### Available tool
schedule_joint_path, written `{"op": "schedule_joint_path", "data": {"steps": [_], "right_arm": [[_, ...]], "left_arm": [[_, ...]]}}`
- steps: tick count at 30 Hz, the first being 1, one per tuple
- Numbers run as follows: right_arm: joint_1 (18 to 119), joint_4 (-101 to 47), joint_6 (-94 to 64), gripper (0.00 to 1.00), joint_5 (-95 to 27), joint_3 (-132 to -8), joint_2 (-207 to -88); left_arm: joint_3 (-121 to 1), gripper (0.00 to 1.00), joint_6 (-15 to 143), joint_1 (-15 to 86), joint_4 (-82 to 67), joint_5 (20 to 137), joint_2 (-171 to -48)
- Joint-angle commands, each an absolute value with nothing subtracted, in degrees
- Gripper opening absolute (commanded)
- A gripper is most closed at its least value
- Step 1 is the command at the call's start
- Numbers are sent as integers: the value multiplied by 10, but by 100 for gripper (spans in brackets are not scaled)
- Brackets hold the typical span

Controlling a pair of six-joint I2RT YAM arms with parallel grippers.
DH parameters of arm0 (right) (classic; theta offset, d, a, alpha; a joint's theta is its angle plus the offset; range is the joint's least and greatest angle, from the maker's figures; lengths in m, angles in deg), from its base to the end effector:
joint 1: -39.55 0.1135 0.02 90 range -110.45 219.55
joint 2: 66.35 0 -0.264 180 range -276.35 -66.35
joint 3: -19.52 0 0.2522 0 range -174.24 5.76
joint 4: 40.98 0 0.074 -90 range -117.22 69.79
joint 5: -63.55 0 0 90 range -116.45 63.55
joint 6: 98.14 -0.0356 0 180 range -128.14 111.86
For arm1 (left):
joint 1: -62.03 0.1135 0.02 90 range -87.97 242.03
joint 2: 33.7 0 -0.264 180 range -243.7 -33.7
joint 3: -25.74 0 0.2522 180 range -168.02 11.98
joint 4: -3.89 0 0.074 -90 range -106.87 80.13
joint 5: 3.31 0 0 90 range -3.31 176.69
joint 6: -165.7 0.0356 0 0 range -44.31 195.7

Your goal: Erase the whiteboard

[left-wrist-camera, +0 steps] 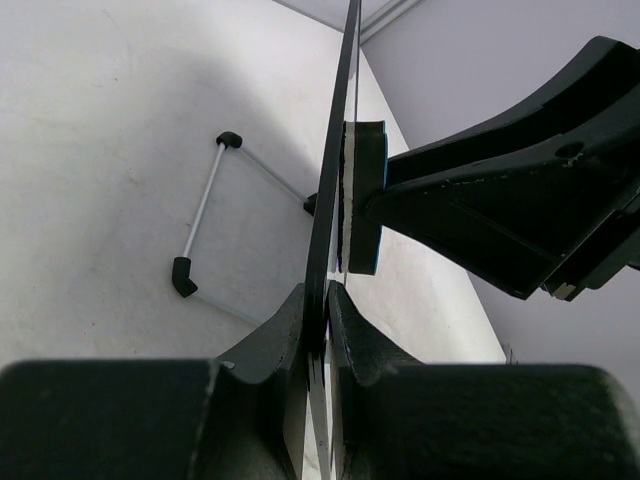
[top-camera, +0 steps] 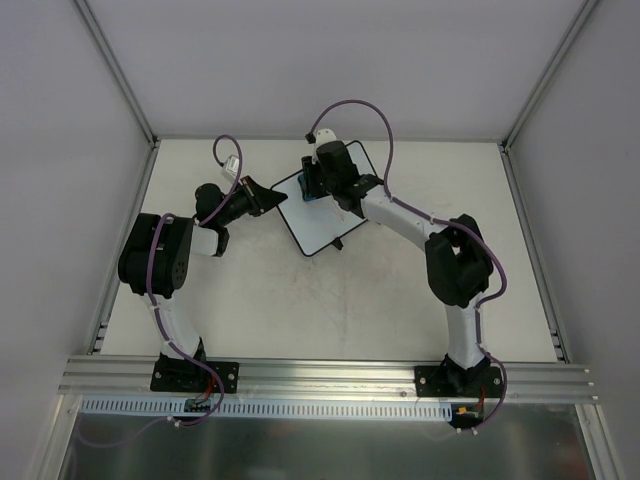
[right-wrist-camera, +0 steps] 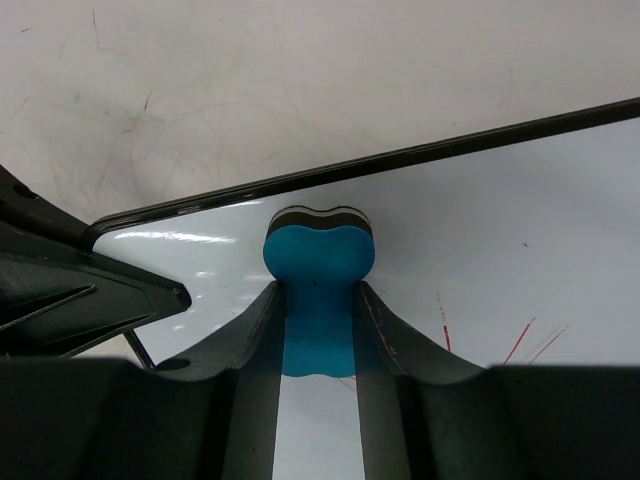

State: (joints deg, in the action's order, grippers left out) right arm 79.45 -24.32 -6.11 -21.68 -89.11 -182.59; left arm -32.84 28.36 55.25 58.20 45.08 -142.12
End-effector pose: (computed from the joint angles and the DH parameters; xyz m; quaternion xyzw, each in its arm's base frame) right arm 0.3751 0.3098 0.2719 -0.2792 0.7917 0.1429 0.5242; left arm 0.3610 -0.0667 0.1791 0.0246 0.6858 -0.5270 0.5014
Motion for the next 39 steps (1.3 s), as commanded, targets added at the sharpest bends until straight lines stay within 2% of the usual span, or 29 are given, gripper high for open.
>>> {"op": "schedule_joint_path", "data": {"steps": [1,16,39], "right_arm": [[809,-228,-30,0,-258,-904,-1850],[838,-230,-20,0,-213,-894,-1857],[658,-240,-345,0,-170,-713,-1826]], "left_arm": [[-335,0,324,543,579,442,-1405],[-335,0,327,541,571,442,-1400],[-335,0,325,541,574,441,-1400]]}}
